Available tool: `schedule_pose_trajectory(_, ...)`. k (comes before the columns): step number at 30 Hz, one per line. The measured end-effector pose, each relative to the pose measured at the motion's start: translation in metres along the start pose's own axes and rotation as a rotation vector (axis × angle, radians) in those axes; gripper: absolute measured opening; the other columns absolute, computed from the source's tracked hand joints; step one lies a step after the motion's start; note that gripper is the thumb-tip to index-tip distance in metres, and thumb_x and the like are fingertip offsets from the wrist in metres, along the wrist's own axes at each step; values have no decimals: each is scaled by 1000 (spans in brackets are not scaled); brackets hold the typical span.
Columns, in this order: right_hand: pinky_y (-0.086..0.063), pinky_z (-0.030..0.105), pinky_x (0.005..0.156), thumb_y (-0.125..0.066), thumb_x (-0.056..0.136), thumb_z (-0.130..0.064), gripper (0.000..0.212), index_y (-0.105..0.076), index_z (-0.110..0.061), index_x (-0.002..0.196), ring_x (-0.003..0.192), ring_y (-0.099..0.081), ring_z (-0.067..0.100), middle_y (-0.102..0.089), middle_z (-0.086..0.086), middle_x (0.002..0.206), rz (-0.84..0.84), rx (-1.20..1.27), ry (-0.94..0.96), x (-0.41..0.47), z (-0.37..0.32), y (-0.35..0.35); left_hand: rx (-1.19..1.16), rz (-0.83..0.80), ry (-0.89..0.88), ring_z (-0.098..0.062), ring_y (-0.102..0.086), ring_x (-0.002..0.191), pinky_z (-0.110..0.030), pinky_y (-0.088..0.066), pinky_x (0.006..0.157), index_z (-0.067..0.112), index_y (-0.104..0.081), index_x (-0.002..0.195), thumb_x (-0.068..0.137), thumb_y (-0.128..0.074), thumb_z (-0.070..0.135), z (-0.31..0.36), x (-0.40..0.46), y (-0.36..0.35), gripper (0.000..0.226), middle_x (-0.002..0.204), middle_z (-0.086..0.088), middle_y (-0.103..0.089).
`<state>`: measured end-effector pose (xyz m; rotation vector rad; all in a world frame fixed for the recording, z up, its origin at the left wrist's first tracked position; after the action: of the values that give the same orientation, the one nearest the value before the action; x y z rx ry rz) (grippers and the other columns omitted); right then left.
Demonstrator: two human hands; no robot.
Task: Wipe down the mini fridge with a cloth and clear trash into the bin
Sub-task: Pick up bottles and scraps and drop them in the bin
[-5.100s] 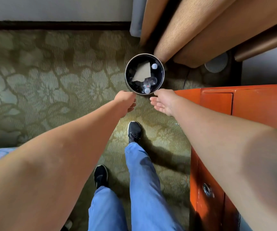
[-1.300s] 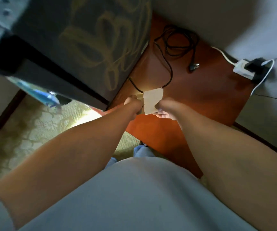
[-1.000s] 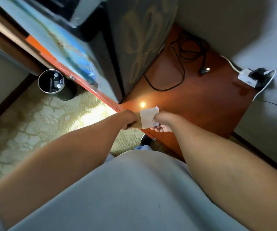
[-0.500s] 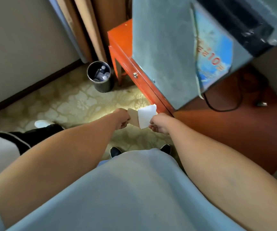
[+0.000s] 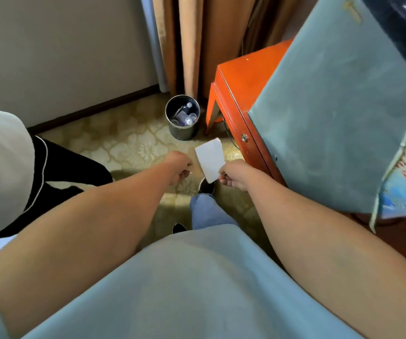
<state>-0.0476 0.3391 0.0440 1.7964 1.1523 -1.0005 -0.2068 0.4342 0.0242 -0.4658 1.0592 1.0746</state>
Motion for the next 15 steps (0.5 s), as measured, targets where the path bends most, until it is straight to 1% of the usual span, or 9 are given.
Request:
schedule_pose_trajectory(2,-54,23,60,-49,97,6,19,-58,3,114,73,-60,17,-60,17,92,-8,6,-7,15,-27,-5,-26,33,11,-19,-55,67,-26,-47,52,13,-54,81,91,-56,1,20,16,9,15,81,-9,-55)
schedule_pose_trajectory(4,-54,24,60,-49,99,4,16,-57,1,113,75,-61,18,-60,15,88,-12,7,-16,29,-55,-9,-44,63,18,-19,-53,62,-25,-45,50,14,-53,82,92,-53,3,41,31,18,15,79,-10,-55)
schedule_pose_trajectory(6,-52,24,59,-49,100,1,12,-57,-2,110,66,-57,14,-58,10,80,-23,3,-14,44,-83,-13,-73,109,40,-19,-56,64,-23,-44,47,16,-54,93,95,-49,7,63,42,26,11,83,-9,-59)
schedule_pose_trajectory(8,-52,24,58,-50,101,-3,12,-58,-4,110,64,-57,13,-60,8,81,-21,-9,9,60,-110,-16,-93,152,56,-18,-62,66,-20,-42,42,19,-53,109,96,-43,9,83,55,33,19,90,-9,-62)
schedule_pose_trajectory(9,-52,24,59,-50,101,-5,13,-59,-5,110,64,-58,12,-61,7,82,-12,-21,19,68,-121,-16,-105,159,53,-18,-63,66,-20,-42,41,21,-51,114,96,-42,9,91,61,36,24,94,-10,-62)
schedule_pose_trajectory(12,-52,24,61,-47,102,-8,16,-59,-9,112,68,-60,11,-63,5,85,16,-71,17,95,-157,-24,-181,162,65,-20,-66,70,-21,-44,42,25,-48,119,95,-41,7,115,84,46,30,100,-10,-59)
schedule_pose_trajectory(15,-52,24,65,-45,102,-7,15,-58,-10,109,68,-59,11,-61,5,84,22,-72,-30,123,-184,-34,-218,125,96,-24,-70,82,-23,-50,45,26,-49,124,93,-45,4,134,111,54,38,106,-11,-58)
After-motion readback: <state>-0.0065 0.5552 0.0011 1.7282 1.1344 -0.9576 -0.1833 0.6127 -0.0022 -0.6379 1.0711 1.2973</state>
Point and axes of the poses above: each hand's wrist, its own x-axis towards the middle knuckle, its own y-axis out of the back of the hand, z = x × y, the point moved 2 cm from there along x, towards the middle knuckle
